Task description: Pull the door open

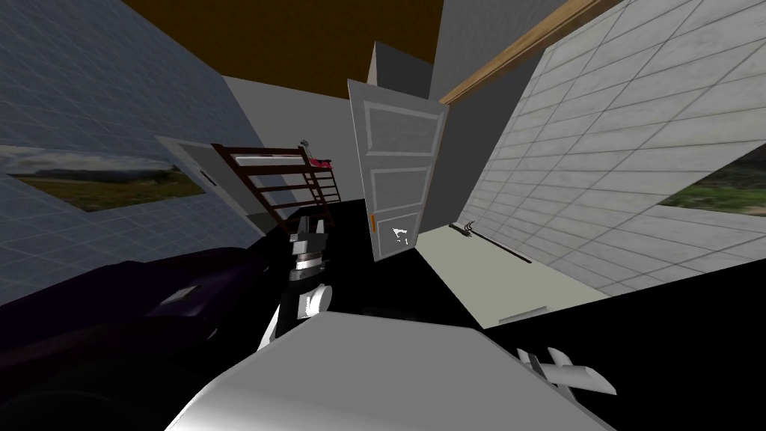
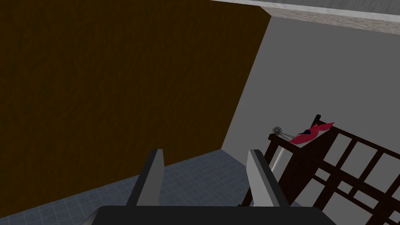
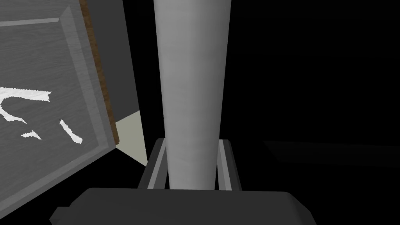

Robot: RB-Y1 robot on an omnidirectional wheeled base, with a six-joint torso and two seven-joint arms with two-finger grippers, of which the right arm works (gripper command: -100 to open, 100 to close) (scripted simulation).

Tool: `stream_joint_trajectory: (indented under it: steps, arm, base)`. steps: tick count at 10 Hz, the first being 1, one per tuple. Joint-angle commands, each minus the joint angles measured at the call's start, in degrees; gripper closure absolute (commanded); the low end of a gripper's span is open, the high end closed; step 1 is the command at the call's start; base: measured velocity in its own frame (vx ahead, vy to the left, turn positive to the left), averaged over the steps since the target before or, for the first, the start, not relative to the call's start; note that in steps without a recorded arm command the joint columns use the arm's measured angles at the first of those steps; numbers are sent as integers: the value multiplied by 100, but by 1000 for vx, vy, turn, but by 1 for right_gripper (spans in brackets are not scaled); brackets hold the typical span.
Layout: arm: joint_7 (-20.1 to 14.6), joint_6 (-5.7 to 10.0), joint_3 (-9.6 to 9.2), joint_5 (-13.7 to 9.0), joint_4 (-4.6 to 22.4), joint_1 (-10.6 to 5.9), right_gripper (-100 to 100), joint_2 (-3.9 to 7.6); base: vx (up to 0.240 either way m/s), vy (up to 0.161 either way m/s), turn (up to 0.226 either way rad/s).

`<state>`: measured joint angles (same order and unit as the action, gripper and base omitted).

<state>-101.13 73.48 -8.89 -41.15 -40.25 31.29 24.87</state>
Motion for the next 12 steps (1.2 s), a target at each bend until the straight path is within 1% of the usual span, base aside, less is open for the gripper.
stream_joint_trajectory:
  steps: [1,3,4,5,12]
  arm:
    - [-12,84,-104,98,-76,82,100,32]
    - [-33,175,-217,205,-102,109,100,60]
    - [-48,176,-193,184,-25,78,100,43]
    - [-54,245,-297,281,-30,98,100,50]
    - [-81,567,-694,690,-90,147,100,169]
  base:
    - [-249,75,33]
    - [-230,53,21]
    - [-93,25,-3]
    - [-155,6,29]
    - [-213,4,37]
